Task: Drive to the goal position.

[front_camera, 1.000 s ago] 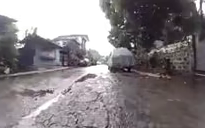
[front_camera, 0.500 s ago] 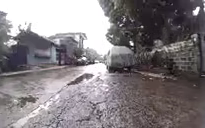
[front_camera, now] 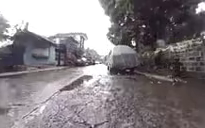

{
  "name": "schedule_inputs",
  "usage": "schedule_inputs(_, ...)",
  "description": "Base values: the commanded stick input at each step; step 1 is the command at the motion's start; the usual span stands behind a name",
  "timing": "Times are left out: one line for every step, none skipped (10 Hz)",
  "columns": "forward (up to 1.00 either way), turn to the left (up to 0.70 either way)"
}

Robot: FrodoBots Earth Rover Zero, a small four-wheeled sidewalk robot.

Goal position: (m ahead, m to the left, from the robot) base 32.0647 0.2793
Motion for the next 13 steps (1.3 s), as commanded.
schedule_inputs(1.00, 0.00)
schedule_inputs(1.00, 0.00)
schedule_inputs(1.00, 0.00)
schedule_inputs(1.00, 0.00)
schedule_inputs(1.00, 0.00)
schedule_inputs(1.00, 0.00)
schedule_inputs(1.00, 0.00)
schedule_inputs(1.00, 0.00)
schedule_inputs(1.00, 0.00)
schedule_inputs(1.00, 0.00)
schedule_inputs(1.00, 0.00)
schedule_inputs(1.00, 0.00)
schedule_inputs(1.00, 0.00)
